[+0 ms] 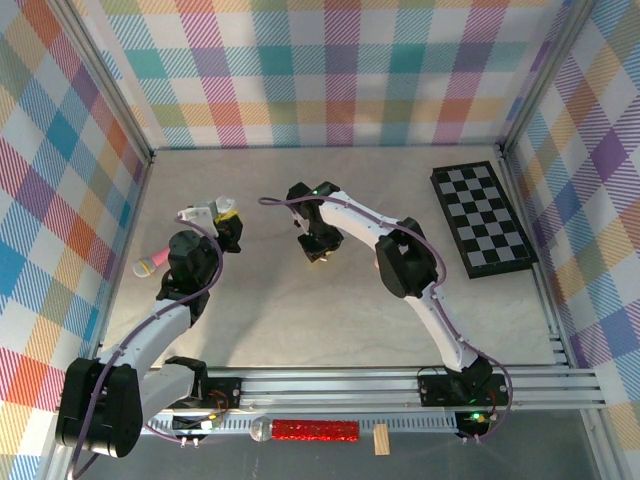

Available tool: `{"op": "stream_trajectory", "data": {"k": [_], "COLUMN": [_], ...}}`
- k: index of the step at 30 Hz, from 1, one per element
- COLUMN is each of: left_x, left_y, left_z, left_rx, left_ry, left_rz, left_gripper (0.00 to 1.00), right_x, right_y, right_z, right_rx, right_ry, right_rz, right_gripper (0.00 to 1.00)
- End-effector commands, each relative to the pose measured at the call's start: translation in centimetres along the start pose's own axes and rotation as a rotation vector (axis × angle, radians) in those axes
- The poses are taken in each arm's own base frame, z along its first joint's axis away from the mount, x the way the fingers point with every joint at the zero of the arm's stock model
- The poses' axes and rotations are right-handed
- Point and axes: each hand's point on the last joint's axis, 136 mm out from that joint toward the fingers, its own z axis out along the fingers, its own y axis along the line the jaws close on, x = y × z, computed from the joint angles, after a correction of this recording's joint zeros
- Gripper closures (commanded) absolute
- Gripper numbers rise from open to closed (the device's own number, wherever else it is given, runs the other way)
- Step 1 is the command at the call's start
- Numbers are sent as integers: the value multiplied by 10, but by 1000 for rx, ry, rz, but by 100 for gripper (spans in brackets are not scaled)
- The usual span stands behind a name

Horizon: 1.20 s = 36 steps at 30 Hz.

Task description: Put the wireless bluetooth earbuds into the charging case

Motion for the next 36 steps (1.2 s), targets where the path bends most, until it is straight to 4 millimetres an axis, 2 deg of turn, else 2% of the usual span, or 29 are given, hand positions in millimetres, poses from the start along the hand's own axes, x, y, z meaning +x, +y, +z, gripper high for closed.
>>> {"op": "stream_trajectory", "data": {"k": [1,5,8,13,24,30,36], "left_x": [-9,-9,-8,-6,-6,-2,4], "left_y": [0,-3,-5,-7,-10,-15,-29], "left_z": [-1,1,2,3,5,8,15], "left_rx": [12,31,43,54,73,101,139], "left_ry": [-28,-27,-21,-12,-7,3,3], "left_rz": [2,-1,-1,-2,-5,0,13], "left_gripper": [94,94,94,94,94,93,93], "right_x": [12,7,1,-5,-6,-12,-20], "right_y": [-1,-4,-3,1,-3,-5,-10], "right_z": [1,2,3,3,12,-6,-43], "right_rx": [18,29,27,6,30,8,-110], "right_ry": [57,30,8,-5,7,-65,-245], "right_rz": [-5,12,22,15,21,66,169], "right_gripper": [71,73,68,69,79,80,80]}}
